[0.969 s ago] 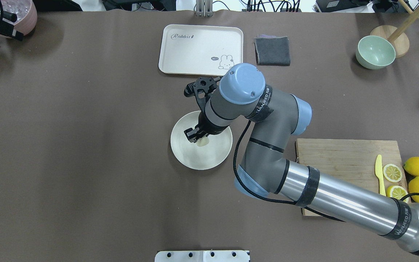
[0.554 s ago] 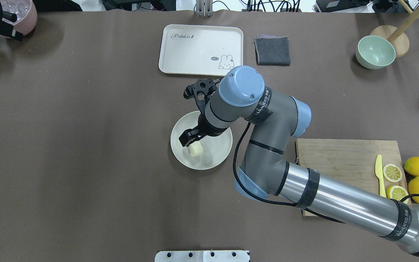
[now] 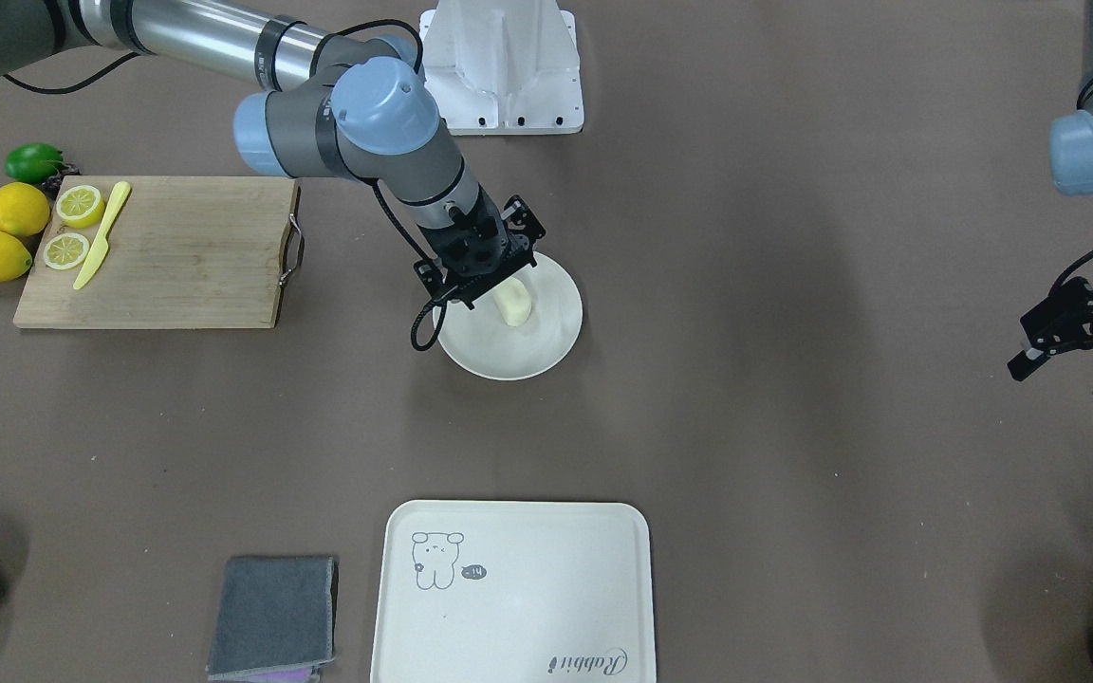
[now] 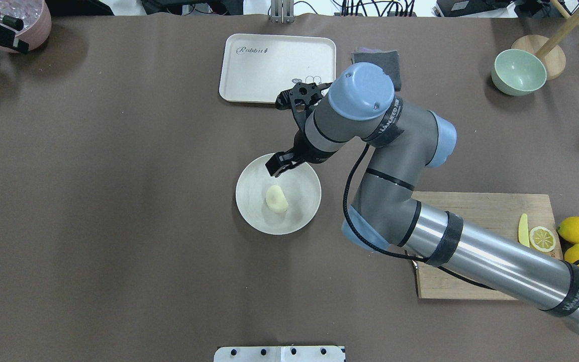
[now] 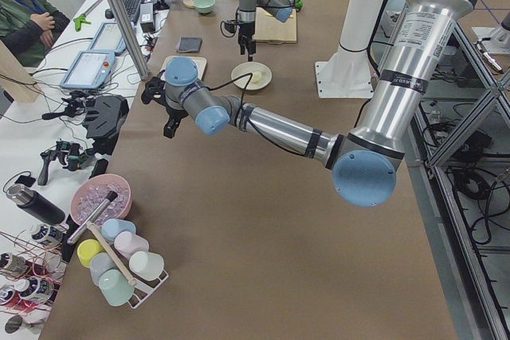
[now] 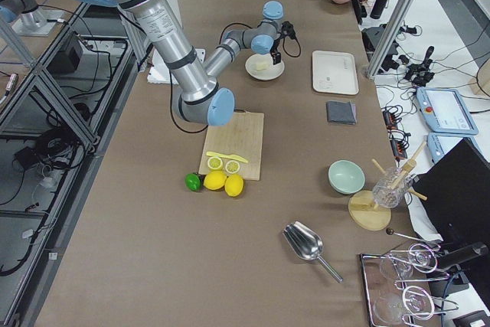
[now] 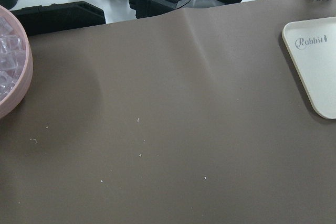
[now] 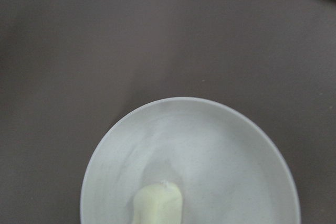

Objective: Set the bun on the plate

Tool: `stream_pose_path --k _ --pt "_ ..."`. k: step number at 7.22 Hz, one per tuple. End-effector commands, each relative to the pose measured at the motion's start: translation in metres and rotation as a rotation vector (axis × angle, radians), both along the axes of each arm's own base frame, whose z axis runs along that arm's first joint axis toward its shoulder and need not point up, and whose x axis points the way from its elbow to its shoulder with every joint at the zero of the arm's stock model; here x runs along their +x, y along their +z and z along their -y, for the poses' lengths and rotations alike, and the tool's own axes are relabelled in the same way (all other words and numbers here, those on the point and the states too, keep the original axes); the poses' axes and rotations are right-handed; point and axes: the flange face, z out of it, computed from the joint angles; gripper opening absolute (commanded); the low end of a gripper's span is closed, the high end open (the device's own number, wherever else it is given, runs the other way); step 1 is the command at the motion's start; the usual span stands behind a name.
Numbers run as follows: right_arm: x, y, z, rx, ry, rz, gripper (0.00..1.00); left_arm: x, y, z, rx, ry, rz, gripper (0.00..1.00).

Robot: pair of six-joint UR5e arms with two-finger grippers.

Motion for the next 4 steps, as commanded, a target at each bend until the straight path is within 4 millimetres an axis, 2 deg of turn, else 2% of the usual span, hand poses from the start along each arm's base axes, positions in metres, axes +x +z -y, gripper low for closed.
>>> stream_pose_path --k 1,3,4 --pt "0.082 0.036 0.069 -0.038 0.118 -0.042 1.00 -0.019 0.004 0.010 -0.043 -0.036 0.010 0.98" --pt "0.206 0.104 0.128 -0.051 0.153 -0.081 1.00 -0.057 -0.023 0.036 -0.151 -0.098 0.032 0.98" --pt "0.278 0.132 0.149 -0.003 0.151 -0.091 1.00 -0.084 -0.020 0.039 -0.191 -0.138 0.037 0.98"
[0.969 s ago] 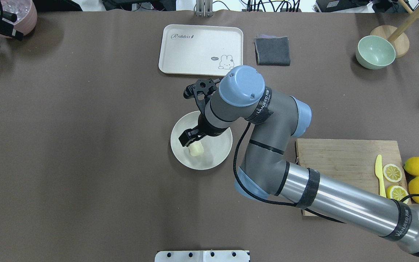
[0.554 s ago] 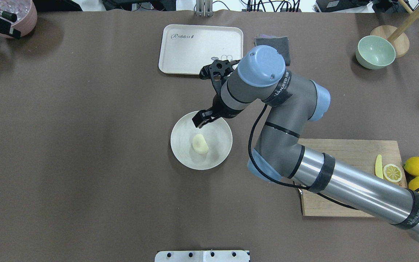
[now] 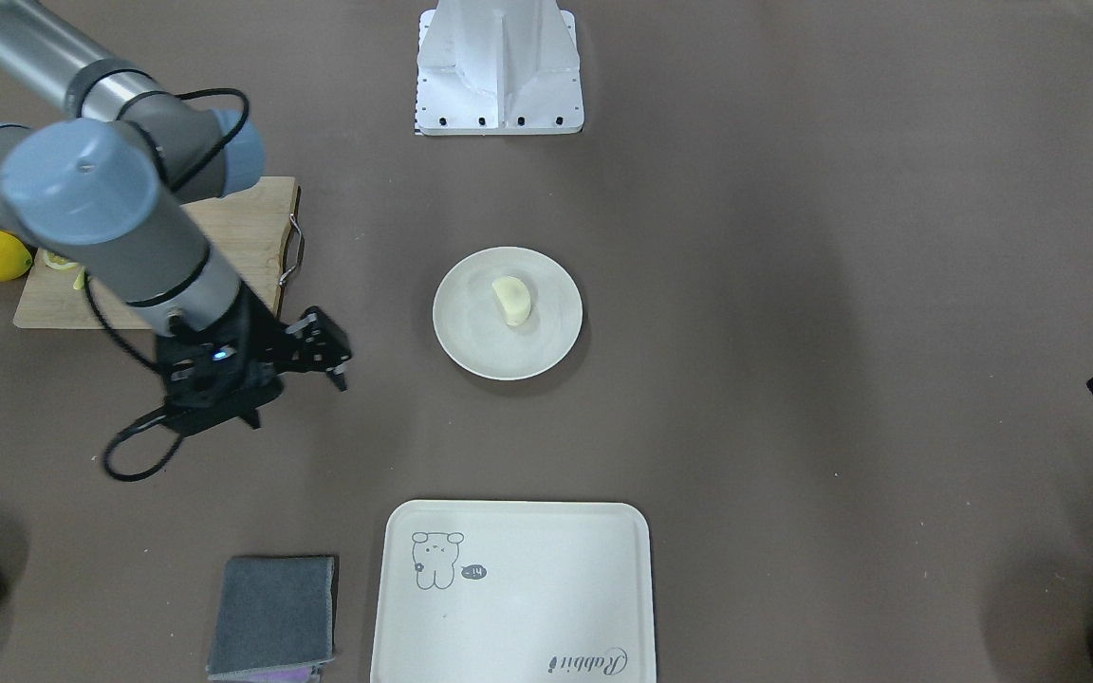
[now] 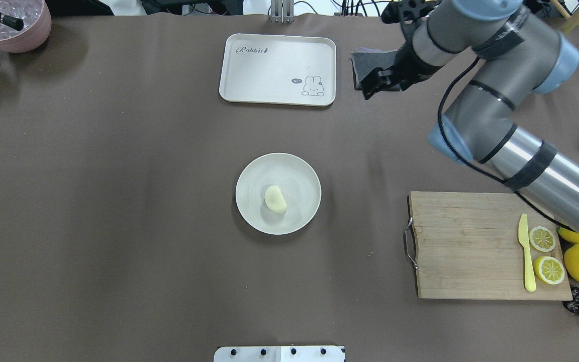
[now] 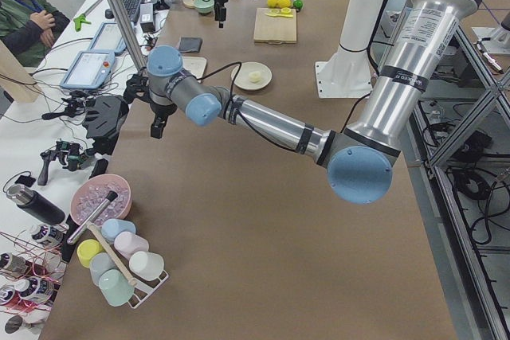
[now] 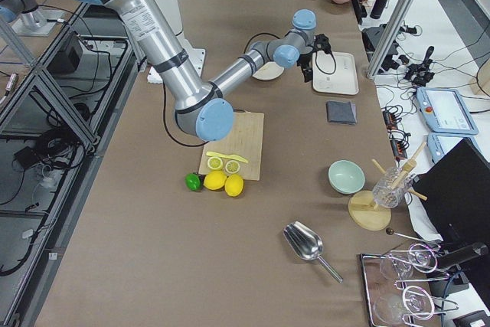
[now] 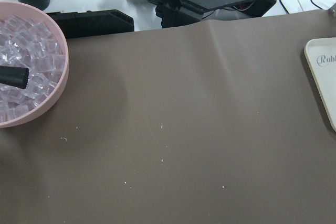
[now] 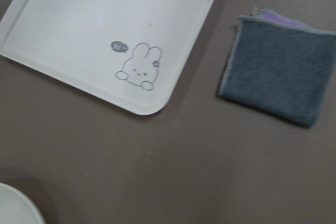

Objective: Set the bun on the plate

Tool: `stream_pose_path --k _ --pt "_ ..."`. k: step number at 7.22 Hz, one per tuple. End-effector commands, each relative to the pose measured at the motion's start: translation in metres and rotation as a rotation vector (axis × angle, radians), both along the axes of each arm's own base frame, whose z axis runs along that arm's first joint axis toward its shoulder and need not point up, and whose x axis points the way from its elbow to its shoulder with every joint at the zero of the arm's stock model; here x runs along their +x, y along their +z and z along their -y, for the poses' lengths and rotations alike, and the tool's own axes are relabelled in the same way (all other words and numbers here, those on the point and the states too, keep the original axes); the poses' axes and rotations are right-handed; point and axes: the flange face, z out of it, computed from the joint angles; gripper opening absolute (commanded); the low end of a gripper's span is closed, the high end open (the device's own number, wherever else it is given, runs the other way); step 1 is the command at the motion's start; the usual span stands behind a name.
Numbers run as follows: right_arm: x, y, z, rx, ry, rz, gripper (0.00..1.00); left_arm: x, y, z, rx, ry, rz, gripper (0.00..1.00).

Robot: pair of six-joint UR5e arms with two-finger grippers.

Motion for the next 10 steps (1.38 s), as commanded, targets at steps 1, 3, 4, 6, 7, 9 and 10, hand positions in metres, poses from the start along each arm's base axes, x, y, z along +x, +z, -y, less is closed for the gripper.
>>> stream_pose_path --k 1,3,4,6,7,9,10 --pt "0.158 0.068 0.036 0.020 0.054 -0.019 1.00 -0.046 -0.001 0.007 -0.075 -0.070 0.011 0.98" --pt "0.261 0.139 0.027 -0.088 0.164 -0.038 1.00 -0.057 0.015 0.011 -0.129 -0.086 0.021 0.98" --pt "0.290 0.171 0.017 -0.099 0.177 -0.068 1.00 -0.059 0.028 0.013 -0.155 -0.090 0.025 0.98" --pt "0.333 0.217 -0.007 -0.143 0.211 -0.085 1.00 -0.062 0.062 0.015 -0.221 -0.095 0.034 0.98" --pt "0.348 0.222 -0.012 -0.148 0.232 -0.085 1.00 -0.063 0.076 0.012 -0.243 -0.096 0.036 0.98" --pt "0.356 0.245 -0.045 -0.181 0.243 -0.092 1.00 -0.077 0.093 0.007 -0.274 -0.117 0.037 0.98" --pt "0.361 0.247 -0.059 -0.183 0.250 -0.090 1.00 -0.090 0.112 0.008 -0.314 -0.136 0.037 0.98"
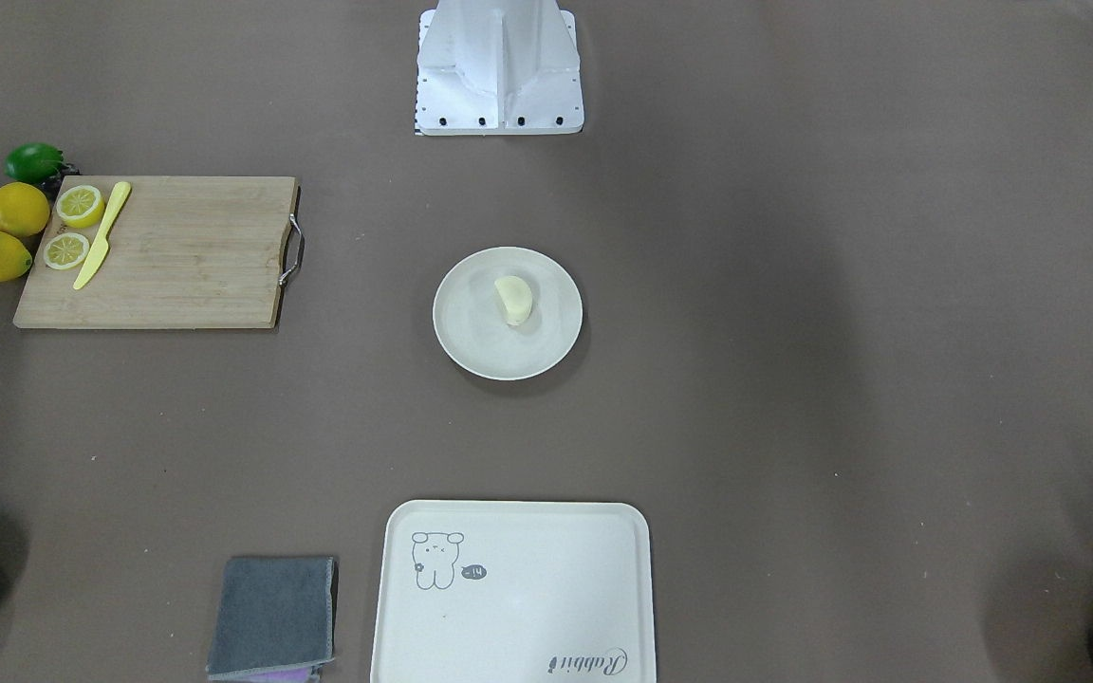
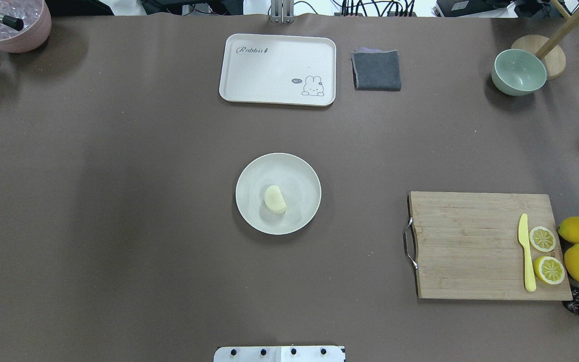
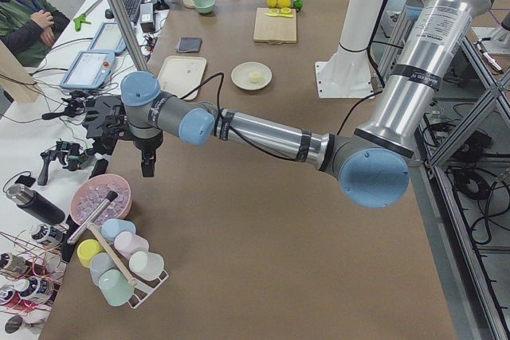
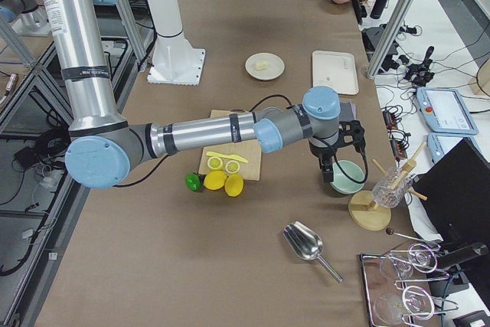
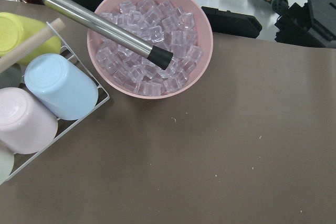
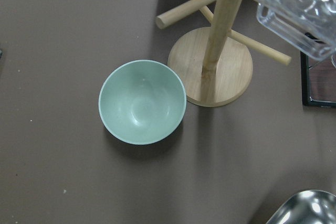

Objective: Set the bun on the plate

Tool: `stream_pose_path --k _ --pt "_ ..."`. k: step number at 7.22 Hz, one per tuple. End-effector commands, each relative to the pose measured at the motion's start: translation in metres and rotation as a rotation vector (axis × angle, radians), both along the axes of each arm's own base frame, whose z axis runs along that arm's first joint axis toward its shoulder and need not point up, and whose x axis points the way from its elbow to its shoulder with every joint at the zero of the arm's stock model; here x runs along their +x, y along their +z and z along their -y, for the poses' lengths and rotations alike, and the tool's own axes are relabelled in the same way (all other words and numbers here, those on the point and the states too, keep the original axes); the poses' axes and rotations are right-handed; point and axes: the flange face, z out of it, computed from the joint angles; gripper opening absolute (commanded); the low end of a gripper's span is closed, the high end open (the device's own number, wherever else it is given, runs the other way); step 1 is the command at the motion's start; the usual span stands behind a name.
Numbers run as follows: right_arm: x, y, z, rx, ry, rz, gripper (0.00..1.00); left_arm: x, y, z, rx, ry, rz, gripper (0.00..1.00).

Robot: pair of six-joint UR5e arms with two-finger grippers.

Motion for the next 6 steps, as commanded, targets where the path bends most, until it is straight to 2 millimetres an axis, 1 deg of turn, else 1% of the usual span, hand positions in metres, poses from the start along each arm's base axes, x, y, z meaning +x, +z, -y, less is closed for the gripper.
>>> stream_pose_path --k 1,2,3,4,5,6 --pt "0.006 0.010 -0.022 -0.016 0.009 -0.001 1.00 -0.019 0.027 0.000 -0.087 -0.029 0.003 0.98" --pt "0.006 0.012 -0.018 -0.021 0.010 -0.004 1.00 -0.033 0.029 -0.004 -0.102 -0.047 -0.002 0.98" --pt "0.006 0.011 -0.015 -0.024 0.010 -0.004 1.00 -0.039 0.045 -0.015 -0.125 -0.055 -0.005 0.98" --pt "0.005 0.009 -0.014 -0.022 0.010 -0.007 1.00 -0.040 0.047 -0.017 -0.130 -0.057 -0.005 0.98" --pt "-0.003 0.010 -0.014 -0.028 -0.004 -0.008 1.00 -0.040 0.050 -0.021 -0.131 -0.057 -0.003 0.98" --pt "-0.002 0.009 -0.013 -0.028 -0.001 -0.010 1.00 -0.039 0.051 -0.022 -0.134 -0.056 -0.003 0.98"
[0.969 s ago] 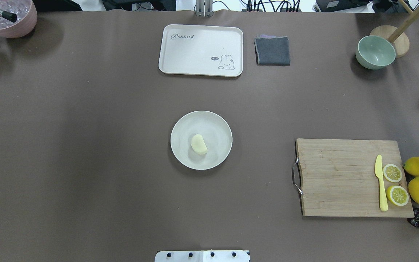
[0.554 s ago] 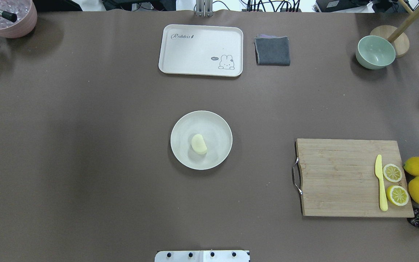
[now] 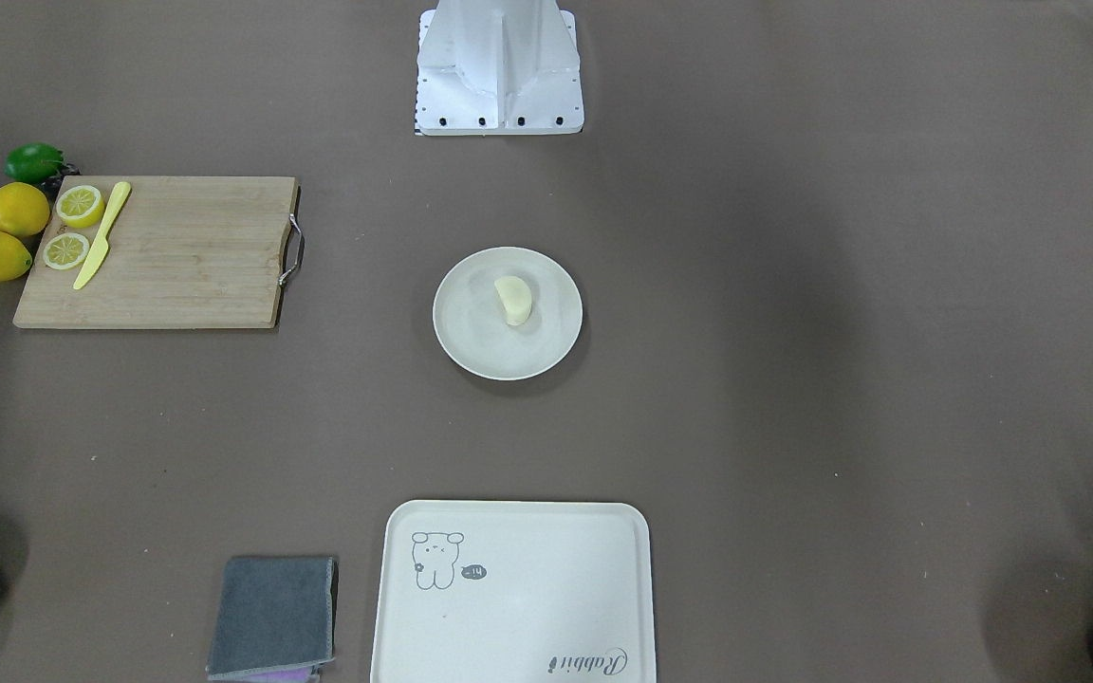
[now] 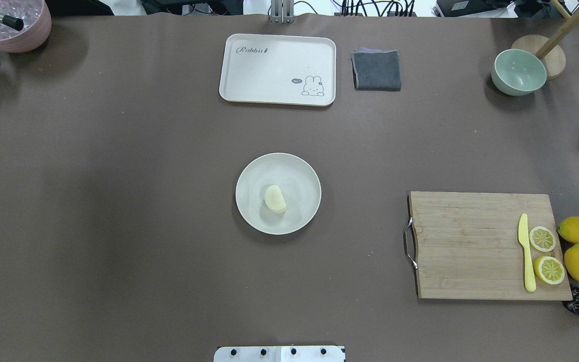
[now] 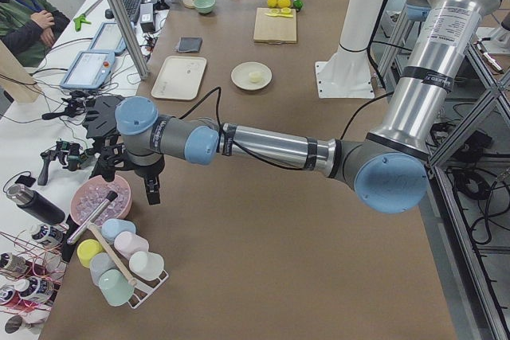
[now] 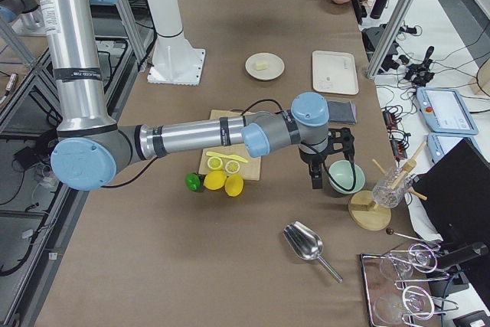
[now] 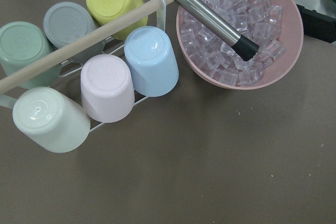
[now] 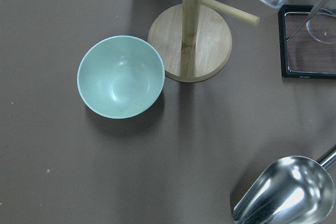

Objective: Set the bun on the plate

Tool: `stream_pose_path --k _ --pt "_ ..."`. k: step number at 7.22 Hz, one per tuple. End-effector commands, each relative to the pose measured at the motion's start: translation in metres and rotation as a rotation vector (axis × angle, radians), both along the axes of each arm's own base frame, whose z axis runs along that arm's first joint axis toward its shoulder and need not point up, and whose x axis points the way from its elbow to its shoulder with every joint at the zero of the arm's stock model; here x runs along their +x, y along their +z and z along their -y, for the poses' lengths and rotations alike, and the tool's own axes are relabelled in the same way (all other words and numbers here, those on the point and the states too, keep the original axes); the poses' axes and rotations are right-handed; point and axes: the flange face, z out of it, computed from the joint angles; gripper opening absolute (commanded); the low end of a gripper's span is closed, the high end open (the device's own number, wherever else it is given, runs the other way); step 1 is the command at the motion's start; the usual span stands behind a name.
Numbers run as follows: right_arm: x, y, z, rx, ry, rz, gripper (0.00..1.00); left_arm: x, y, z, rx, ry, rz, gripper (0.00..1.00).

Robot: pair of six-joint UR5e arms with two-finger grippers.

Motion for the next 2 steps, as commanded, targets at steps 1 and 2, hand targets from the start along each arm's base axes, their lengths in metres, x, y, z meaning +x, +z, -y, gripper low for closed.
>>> stream_pose_path --k 1,2 --pt "-0.0011 -0.0031 0.0004 0.003 -0.002 -0.001 1.00 -0.0009 0.0024 -0.0025 -0.005 -0.001 0.000 0.98" --pt "-0.0018 -0.0015 0.0006 0.000 -0.002 -0.003 1.00 -0.0009 0.0026 -0.0031 -0.005 -0.001 0.000 0.98"
